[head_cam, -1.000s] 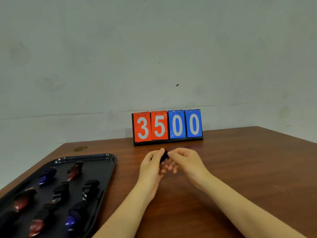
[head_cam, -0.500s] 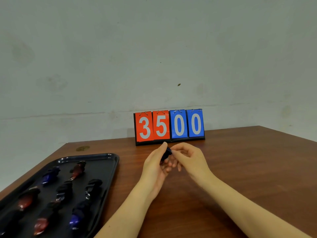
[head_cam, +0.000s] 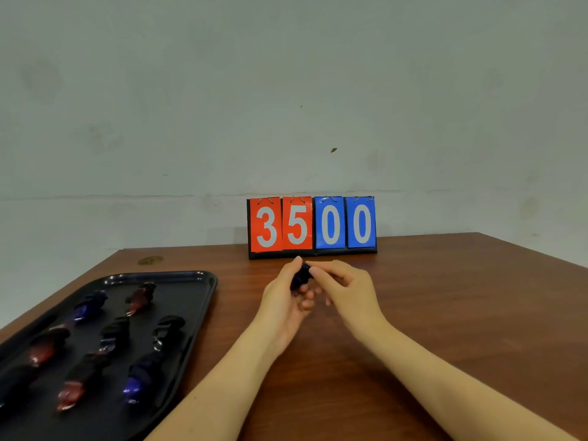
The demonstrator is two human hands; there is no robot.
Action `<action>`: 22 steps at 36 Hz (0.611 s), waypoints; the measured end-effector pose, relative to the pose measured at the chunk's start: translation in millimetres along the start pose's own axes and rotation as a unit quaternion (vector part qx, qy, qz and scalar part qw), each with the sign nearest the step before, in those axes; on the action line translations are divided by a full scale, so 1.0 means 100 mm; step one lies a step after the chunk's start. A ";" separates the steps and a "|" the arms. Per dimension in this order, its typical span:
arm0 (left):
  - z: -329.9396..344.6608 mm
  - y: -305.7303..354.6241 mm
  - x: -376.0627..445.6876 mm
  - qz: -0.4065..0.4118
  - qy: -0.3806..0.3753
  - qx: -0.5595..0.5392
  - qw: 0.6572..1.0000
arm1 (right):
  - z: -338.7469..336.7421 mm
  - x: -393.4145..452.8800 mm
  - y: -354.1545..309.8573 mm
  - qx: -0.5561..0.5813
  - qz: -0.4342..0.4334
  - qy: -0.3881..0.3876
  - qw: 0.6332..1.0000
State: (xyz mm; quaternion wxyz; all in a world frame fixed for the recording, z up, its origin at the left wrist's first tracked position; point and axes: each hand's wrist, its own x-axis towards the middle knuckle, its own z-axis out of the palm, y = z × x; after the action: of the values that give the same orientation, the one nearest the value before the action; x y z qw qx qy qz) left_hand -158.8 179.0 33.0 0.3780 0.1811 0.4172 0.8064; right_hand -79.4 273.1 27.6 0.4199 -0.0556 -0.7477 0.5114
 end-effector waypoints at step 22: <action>0.08 -0.03 -0.06 0.023 0.015 -0.057 0.998 | -0.03 0.07 0.06 -0.002 0.014 -0.064 0.998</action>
State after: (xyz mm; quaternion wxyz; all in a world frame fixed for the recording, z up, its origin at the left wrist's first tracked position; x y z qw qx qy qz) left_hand -148.7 180.0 35.9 0.3626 0.1570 0.3717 0.8401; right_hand -83.6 281.2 27.0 0.3635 -0.0339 -0.7735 0.5181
